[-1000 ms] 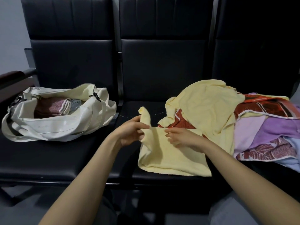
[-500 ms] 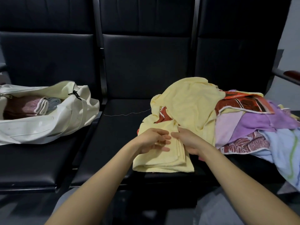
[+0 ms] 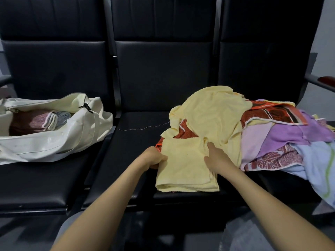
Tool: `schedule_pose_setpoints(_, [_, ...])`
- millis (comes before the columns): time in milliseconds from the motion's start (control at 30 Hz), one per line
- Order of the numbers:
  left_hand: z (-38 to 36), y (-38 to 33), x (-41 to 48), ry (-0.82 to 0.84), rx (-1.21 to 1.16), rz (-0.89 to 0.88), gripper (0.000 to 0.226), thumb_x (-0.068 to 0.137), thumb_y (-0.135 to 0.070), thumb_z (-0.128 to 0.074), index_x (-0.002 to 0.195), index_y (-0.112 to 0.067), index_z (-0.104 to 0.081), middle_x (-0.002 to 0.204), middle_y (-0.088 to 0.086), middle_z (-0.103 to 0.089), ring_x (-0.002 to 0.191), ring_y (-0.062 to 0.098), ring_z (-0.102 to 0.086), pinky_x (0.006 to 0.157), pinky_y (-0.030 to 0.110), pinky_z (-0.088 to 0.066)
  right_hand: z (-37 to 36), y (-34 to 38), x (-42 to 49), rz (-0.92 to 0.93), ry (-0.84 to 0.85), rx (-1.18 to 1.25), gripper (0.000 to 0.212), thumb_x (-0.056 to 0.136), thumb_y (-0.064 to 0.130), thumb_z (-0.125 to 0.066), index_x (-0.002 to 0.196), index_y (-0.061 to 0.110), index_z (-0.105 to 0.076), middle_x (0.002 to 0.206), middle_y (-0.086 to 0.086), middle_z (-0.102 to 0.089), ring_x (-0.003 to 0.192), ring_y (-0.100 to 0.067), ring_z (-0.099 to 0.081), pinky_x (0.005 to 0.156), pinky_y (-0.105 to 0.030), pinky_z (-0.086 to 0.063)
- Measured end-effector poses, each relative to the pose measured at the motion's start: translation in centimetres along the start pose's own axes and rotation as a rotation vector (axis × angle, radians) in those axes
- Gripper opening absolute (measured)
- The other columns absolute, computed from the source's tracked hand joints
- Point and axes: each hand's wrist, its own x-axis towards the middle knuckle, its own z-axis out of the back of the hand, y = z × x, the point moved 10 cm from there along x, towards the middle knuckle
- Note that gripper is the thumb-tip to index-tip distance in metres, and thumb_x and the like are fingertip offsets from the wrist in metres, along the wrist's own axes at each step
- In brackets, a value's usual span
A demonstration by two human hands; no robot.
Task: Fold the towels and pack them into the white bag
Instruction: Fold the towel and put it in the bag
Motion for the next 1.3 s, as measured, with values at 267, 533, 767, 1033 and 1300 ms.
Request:
schedule_pose_setpoints(267, [-1.6, 0.2, -1.0, 0.246, -0.507, 0.126, 0.049, 0.070, -0.015, -0.082, 0.115, -0.009, -0.063, 0.111, 0.008, -0.069, 0.100, 0.023, -0.066, 0.075, 0.032, -0.054, 0.1, 0.2, -0.4, 0.069, -0.051, -0.264, 0.037, 0.102, 0.022, -0.039, 0.135, 0.006, -0.032, 0.127, -0.014, -0.050, 0.109, -0.034, -0.055, 0.074, -0.034, -0.039])
schedule_pose_setpoints(533, [-2.1, -7.1, -5.6, 0.365, -0.576, -0.259, 0.030, 0.088, -0.013, -0.062, 0.118, -0.013, -0.062, 0.108, 0.004, -0.072, 0.099, 0.021, -0.069, 0.079, 0.034, -0.056, 0.9, 0.9, -0.8, 0.042, -0.078, -0.064, 0.042, 0.103, 0.039, -0.033, 0.130, 0.007, -0.040, 0.124, -0.012, -0.051, 0.108, -0.032, -0.054, 0.076, -0.035, -0.038])
schedule_pose_setpoints(767, [-0.2, -9.3, -8.5, 0.479, -0.855, -0.310, 0.046, 0.084, -0.019, -0.063, 0.128, -0.010, -0.054, 0.116, 0.014, -0.068, 0.104, 0.028, -0.067, 0.079, 0.039, -0.057, -2.6, 5.4, -2.5, -0.017, 0.385, 1.255, 0.057, 0.094, 0.062, -0.043, 0.127, 0.018, -0.059, 0.123, -0.004, -0.067, 0.118, -0.022, -0.060, 0.105, -0.041, -0.045])
schedule_pose_setpoints(1033, [3.4, -6.9, -7.4, 0.344, -0.849, -0.239, 0.042, 0.082, -0.026, -0.063, 0.120, -0.008, -0.059, 0.105, 0.012, -0.071, 0.092, 0.025, -0.070, 0.071, 0.037, -0.056, -1.4, 6.5, -2.7, 0.009, 0.478, 1.591, 0.050, 0.088, 0.036, -0.060, 0.131, 0.011, -0.056, 0.124, -0.010, -0.065, 0.112, -0.023, -0.063, 0.089, -0.036, -0.051])
schedule_pose_setpoints(1300, [8.3, -3.0, -4.4, -0.178, -0.302, -0.277, 0.035, 0.084, -0.034, -0.071, 0.110, -0.018, -0.053, 0.102, 0.005, -0.060, 0.087, 0.019, -0.060, 0.064, 0.029, -0.048, 1.1, 6.4, -2.6, 0.188, 0.330, 1.353, 0.035, 0.095, 0.003, -0.052, 0.124, 0.021, -0.060, 0.126, -0.012, -0.064, 0.109, -0.021, -0.064, 0.096, -0.036, -0.050])
